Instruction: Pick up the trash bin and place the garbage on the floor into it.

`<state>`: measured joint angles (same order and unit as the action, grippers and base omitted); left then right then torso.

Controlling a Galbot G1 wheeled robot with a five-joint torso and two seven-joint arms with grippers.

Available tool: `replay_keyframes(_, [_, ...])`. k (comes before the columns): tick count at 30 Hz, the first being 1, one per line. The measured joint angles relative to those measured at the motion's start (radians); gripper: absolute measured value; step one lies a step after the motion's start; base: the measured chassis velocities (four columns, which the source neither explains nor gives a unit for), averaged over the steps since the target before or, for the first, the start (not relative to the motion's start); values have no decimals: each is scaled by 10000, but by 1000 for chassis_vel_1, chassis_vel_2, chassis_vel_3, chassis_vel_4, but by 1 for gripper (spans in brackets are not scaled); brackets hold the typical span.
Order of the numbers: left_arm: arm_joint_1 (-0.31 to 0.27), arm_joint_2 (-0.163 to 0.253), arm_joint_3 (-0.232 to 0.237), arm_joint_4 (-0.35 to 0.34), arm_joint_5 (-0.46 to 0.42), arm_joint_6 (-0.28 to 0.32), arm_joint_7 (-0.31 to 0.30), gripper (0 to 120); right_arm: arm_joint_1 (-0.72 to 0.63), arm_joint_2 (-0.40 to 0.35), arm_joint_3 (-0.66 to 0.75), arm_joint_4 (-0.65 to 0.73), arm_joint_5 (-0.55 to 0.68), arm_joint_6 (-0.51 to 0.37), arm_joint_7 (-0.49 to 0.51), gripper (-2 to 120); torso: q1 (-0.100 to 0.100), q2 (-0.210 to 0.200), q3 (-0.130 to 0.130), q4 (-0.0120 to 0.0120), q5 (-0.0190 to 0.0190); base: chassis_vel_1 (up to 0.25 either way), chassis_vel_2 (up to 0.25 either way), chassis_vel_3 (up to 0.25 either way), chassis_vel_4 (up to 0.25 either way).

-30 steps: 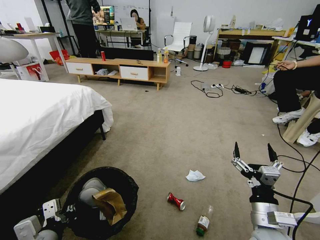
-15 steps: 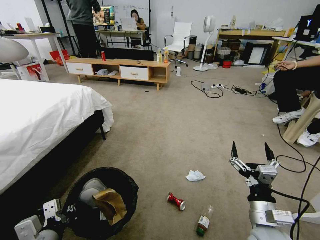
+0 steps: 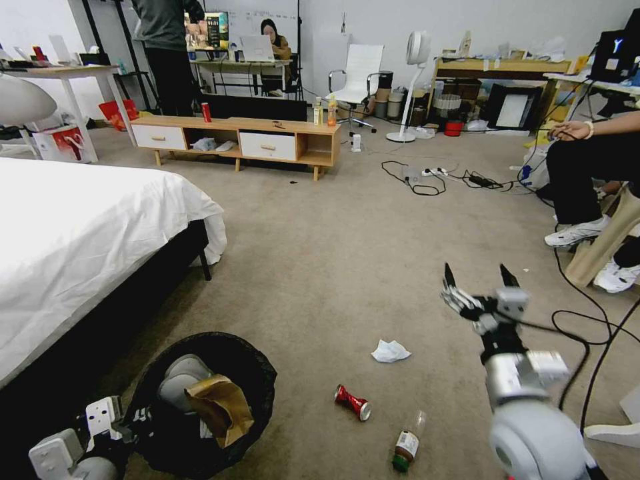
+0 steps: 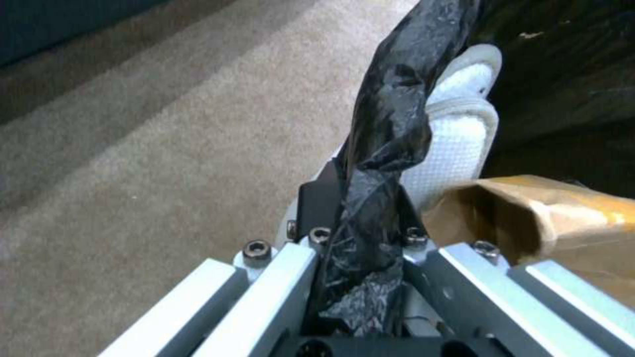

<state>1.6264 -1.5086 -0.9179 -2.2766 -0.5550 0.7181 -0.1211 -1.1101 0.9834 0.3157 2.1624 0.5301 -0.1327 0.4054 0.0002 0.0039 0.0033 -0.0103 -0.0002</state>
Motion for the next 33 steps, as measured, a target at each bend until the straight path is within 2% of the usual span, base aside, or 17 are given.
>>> replay_keyframes(1, [-10, -12, 10, 2, 17, 0, -2, 2, 296, -200, -322, 5, 541, -255, 27, 100, 0, 0, 0, 0, 1, 0, 0, 0, 0])
replay_keyframes(5, [-77, -17, 57, 81, 61, 1, -5, 2, 713, -543, -968, -26, 1230, -784, 152, 100, 0, 0, -1, -6, 1, 0, 0, 0, 0])
replay_keyframes(7, [-247, 7, 179, 261, 87, 38, -8, 2, 1099, -818, -1796, -134, 2146, -1579, 721, 100, 0, 0, 0, -6, 1, 0, 0, 0, 0])
replay_keyframes(11, [-347, 42, 255, 437, 112, 42, -9, 2, 1414, -899, -2466, -335, 2941, -2247, 1185, 100, 0, 0, 0, -10, 1, 0, 0, 0, 0])
replay_keyframes(12, [-376, 60, 286, 515, 126, 46, -9, 2, 1650, -911, -2910, -489, 3478, -2767, 1436, 100, 0, 0, 0, -6, 2, 0, 0, 0, 0])
replay_keyframes(14, [-402, 70, 306, 560, 132, 52, -10, 2, 1786, -911, -3178, -588, 3774, -2992, 1540, 100, 0, 0, 0, -3, 0, 0, 0, 0, 0])
replay_keyframes(16, [-492, 104, 338, 695, 134, 67, -9, 2, 2349, -875, -4102, -862, 4865, -3893, 1915, 100, 0, 0, 0, -7, 2, 0, 0, 0, 0])
replay_keyframes(17, [-492, 104, 338, 695, 134, 67, -9, 2, 2349, -875, -4102, -862, 4865, -3893, 1915, 100, 0, 0, 0, -7, 2, 0, 0, 0, 0])
replay_keyframes(19, [-538, 149, 359, 800, 134, 70, -2, 2, 2821, -849, -4757, -1151, 5688, -4630, 2021, 100, 0, 0, 0, -2, 1, 0, 0, 0, 0])
replay_keyframes(22, [-592, 211, 385, 910, 122, 71, 12, 2, 3288, -834, -5402, -1744, 6051, -5140, 2090, 100, 0, 0, -1, -8, -1, 0, 0, 0, 0])
replay_keyframes(26, [-568, 237, 355, 936, 101, 70, 53, 2, 3741, -740, -5868, -2458, 6075, -5575, 2098, 100, 0, 0, 0, -3, 0, 0, 0, 0, 0])
replay_keyframes(29, [-534, 250, 301, 973, 98, 61, 84, 2, 3902, -652, -5996, -2938, 5889, -6011, 1933, 100, 0, 0, 0, -4, 3, 0, 0, 0, 0])
replay_keyframes(33, [-519, 255, 271, 990, 93, 39, 115, 2, 4218, -668, -6629, -3568, 5402, -6120, 1495, 100, 0, 0, -1, -5, 2, 0, 0, 0, 0])
